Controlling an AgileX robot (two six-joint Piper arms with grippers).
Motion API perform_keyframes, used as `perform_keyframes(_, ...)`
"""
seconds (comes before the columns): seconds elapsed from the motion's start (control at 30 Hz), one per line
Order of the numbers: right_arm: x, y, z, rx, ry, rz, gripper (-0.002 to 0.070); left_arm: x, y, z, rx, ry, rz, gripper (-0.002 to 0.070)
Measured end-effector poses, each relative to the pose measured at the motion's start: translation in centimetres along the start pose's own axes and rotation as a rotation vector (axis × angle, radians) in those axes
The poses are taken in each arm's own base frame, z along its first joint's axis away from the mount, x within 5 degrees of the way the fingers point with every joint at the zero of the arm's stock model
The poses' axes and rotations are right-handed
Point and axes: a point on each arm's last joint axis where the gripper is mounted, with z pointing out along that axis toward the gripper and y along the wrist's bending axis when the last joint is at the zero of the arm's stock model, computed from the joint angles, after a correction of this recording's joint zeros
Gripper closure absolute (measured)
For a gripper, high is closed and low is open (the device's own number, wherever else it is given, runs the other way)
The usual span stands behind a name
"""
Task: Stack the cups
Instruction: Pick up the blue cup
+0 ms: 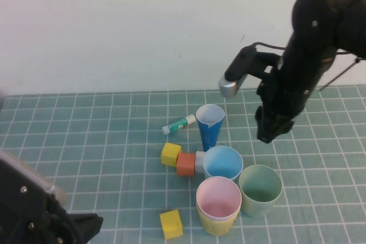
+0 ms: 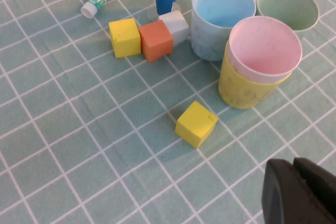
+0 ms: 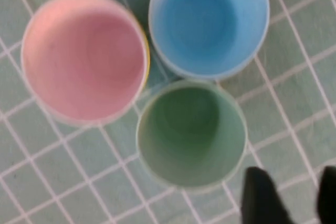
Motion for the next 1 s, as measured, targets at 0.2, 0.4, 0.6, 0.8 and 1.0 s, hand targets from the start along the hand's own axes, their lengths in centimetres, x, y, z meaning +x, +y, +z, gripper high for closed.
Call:
perform_keyframes(0.2,-2.7,-2.0,3.4,-0.01,-0.013,-0.003,0.0202,0.2,0.2,0.0,-0.024,0.021,0.037,0.0677)
perform_keyframes(0.4,-4.4,-3.2,7.2,-0.043,-0.021,0.014,0.0171,0.3,0.4,0.0,-0.038,0.037,0.058,0.0677)
perform_keyframes(0.6,-4.9,-3.5,10.8,-0.107,-0.008,0.043,0.017,0.4,0.4,0.0,-0.041,0.041,0.063,0.0677)
perform_keyframes(0.8,-4.8,-3.5,12.9,-0.138,0.01,0.056,0.0292,0.4,0.4,0.0,-0.042,0.041,0.065,0.0677)
perform_keyframes(1.0,-4.9,-3.5,12.8,-0.142,0.01,0.056,0.0624,0.4,0.5,0.0,-0.048,0.042,0.075,0.0677)
